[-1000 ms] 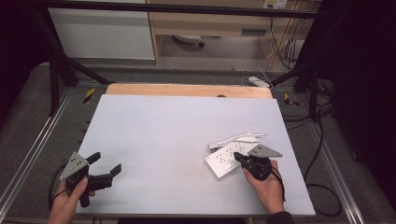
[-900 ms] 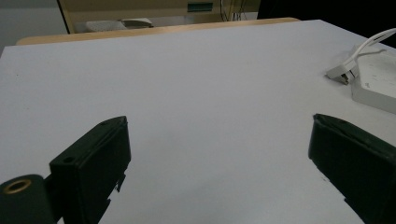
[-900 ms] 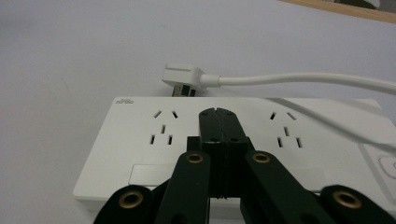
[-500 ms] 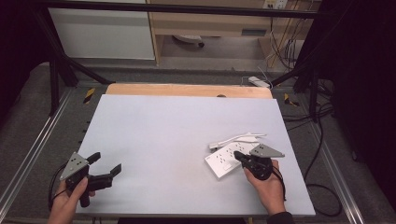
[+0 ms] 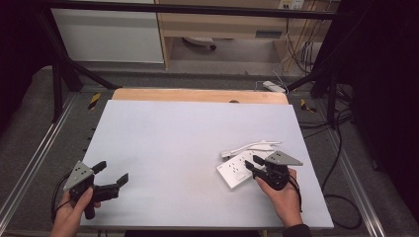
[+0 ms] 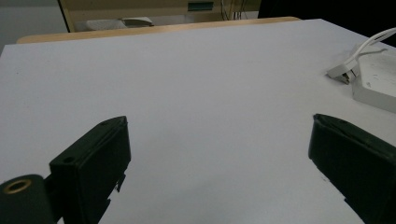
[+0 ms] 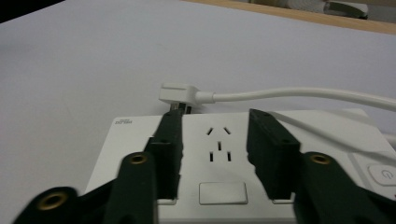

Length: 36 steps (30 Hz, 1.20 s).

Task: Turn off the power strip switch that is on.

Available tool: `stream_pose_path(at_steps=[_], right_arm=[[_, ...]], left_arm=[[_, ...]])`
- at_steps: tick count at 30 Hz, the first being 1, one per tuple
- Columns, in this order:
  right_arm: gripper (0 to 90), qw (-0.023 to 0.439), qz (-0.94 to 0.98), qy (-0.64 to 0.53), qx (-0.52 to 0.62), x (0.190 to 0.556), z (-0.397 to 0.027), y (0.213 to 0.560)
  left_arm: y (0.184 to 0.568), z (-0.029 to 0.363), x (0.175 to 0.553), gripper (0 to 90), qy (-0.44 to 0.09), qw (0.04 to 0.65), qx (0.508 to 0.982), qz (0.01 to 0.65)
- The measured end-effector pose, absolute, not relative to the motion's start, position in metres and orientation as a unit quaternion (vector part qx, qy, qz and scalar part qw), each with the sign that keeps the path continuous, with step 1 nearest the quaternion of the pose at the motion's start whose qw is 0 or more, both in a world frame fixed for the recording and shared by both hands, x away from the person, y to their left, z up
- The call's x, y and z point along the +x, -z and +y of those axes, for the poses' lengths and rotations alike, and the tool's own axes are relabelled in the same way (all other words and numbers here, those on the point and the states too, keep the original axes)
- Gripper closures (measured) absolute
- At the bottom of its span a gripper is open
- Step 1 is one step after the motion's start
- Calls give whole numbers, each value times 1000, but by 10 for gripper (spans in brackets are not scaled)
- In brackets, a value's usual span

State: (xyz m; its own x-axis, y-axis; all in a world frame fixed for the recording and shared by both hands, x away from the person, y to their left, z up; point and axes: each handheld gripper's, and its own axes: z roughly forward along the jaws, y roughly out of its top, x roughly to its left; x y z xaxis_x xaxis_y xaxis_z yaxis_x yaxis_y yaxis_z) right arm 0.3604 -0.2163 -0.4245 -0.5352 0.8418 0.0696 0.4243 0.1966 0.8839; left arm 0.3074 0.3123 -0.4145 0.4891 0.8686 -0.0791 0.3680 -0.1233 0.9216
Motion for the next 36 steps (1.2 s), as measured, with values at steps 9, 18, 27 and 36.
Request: stream_pose_path(at_steps=[9,18,27,36], right_arm=[[137,220,730,-461,455,363,-213,420],[32,219,723,-473,454,368,-213,410],[21,233,714,-487,446,371,-212,403],[18,248,709,-496,435,367,-215,393]], left_arm=[[415,312,307,55,-254,494,707,438],[415,313,307,54,-255,494,706,438],[415,313,307,53,-255,494,706,439],[414,314,306,53,-258,493,703,443]])
